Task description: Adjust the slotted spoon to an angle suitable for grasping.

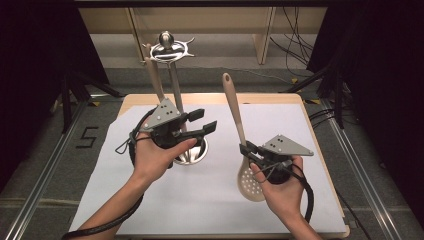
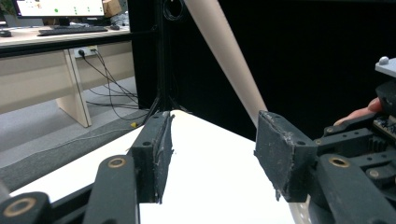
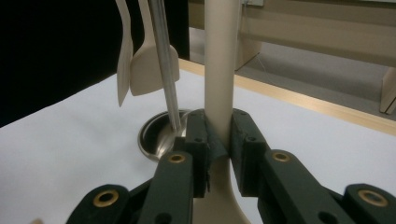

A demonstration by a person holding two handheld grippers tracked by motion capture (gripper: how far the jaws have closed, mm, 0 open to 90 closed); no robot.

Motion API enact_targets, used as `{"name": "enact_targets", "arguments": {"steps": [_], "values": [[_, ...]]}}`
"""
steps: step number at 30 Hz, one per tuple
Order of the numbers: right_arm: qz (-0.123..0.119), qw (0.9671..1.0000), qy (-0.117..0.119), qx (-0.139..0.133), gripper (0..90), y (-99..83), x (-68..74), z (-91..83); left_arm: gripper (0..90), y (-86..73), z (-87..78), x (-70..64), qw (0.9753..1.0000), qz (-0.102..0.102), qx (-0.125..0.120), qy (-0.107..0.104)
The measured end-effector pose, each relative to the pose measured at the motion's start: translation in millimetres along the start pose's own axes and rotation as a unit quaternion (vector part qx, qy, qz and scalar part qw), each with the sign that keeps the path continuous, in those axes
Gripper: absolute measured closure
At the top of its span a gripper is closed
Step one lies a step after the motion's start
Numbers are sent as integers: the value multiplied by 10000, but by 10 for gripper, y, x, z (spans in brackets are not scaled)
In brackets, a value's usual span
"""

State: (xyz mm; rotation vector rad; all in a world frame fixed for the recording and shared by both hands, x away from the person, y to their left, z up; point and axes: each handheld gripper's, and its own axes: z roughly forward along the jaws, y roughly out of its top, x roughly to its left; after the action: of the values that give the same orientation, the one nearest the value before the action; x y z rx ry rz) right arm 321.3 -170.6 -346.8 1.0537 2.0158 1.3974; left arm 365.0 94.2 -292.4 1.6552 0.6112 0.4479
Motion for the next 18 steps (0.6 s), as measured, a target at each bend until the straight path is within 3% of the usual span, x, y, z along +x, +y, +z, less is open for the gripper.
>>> {"name": "enact_targets", "arguments": {"steps": [3, 8, 12, 18], "values": [[-127, 9999, -26, -5, 793, 10, 3, 4, 451, 17, 38, -16, 10000, -54, -28, -55], [17, 10000, 55, 12, 793, 13, 53, 21, 447, 35, 93, -46, 9999, -79, -7, -129], [-254, 9996, 34, -91, 793, 19, 37, 37, 445, 55, 133, -65, 9998, -119, -29, -169], [-288, 9995, 6, -139, 793, 15, 40, 42, 444, 54, 210, -67, 9995, -204, 21, -227]]}}
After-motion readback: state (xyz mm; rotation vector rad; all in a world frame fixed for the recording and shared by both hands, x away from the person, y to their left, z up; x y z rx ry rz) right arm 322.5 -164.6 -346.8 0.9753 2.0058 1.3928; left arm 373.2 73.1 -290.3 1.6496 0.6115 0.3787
